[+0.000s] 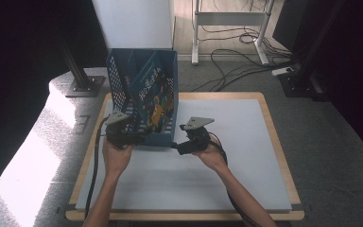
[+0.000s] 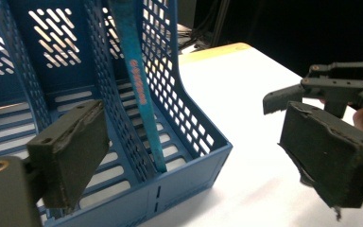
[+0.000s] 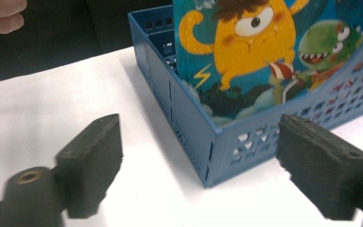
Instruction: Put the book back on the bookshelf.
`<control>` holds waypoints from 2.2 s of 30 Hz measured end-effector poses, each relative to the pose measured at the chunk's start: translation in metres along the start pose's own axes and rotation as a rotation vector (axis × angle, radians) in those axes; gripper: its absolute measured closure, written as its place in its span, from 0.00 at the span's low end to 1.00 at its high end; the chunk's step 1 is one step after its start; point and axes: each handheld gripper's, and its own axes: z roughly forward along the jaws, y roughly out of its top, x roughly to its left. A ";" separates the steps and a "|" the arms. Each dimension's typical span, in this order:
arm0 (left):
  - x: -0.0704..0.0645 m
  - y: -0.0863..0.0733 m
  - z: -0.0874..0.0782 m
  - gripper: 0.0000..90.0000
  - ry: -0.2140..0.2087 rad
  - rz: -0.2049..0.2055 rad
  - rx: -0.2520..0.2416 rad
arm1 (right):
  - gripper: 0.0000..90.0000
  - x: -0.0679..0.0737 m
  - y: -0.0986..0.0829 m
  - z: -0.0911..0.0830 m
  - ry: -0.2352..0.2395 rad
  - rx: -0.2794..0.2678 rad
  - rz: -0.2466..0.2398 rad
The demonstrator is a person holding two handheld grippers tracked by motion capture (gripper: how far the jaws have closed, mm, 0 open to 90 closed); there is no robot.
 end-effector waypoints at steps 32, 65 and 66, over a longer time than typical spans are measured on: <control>-0.018 -0.031 -0.019 0.00 -0.073 0.111 0.045 | 0.00 -0.016 -0.037 -0.085 -0.137 0.058 -0.010; -0.016 -0.095 -0.016 0.00 -0.099 0.109 0.118 | 0.00 -0.043 -0.127 -0.179 -0.334 0.093 0.131; -0.016 -0.098 -0.015 0.00 -0.098 0.107 0.124 | 0.00 -0.044 -0.130 -0.179 -0.338 0.098 0.136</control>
